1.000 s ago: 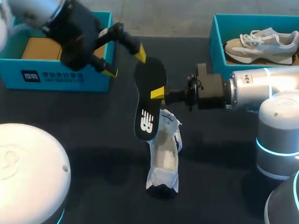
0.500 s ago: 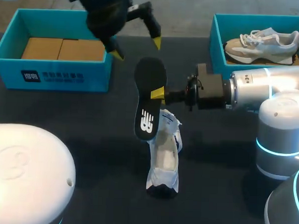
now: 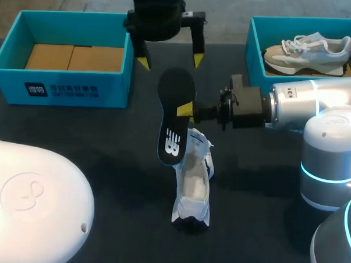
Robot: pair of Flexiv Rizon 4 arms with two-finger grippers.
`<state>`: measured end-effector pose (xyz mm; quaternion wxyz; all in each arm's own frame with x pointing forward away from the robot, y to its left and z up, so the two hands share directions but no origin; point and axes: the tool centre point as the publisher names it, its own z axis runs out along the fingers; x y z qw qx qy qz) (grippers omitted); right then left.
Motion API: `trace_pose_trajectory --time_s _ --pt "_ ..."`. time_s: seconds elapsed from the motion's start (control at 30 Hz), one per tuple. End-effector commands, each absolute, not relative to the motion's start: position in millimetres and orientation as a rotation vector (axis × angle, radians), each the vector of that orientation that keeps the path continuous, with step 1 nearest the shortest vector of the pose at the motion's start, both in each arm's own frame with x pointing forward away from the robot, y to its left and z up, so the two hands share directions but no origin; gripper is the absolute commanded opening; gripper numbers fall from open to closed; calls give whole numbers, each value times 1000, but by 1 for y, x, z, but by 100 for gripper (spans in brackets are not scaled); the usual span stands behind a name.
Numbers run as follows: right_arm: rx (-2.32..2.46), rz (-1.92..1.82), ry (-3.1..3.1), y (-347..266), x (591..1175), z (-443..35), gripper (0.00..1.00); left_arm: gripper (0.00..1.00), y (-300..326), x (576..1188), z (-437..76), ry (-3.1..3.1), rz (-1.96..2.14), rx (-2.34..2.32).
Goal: Take the shoe out of the shoebox, open the shoe tongue, remove and reinsert the insole, then place the shoe into the shoebox
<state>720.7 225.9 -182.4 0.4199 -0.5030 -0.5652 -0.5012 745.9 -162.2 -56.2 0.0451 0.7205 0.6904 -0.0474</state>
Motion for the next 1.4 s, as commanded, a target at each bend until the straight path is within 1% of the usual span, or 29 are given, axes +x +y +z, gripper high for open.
trace_pose_trajectory --time_s 0.03,0.17,0.33,0.57,0.7,0.93,1.4 --pt "-1265 -1259 -1417 228 720 -182 0 100 -159 748 -51 2157 -18 2243" --pt "-1265 -1259 -1417 228 720 -182 0 100 -149 750 -55 2076 -97 2177" --pt "-1265 -1259 -1417 228 720 -182 0 100 -129 748 -69 1953 -299 2034" --pt "-1265 -1259 -1417 228 720 -182 0 100 -102 728 -85 1751 -635 1795" --pt "-1265 -1259 -1417 228 720 -182 0 100 -94 718 -85 1654 -731 1694" --pt "-1265 -1259 -1417 228 720 -182 0 100 -81 718 -81 1576 -841 1573" --pt "-1265 -1259 -1417 228 720 -182 0 100 -73 736 -101 1408 -981 1514"
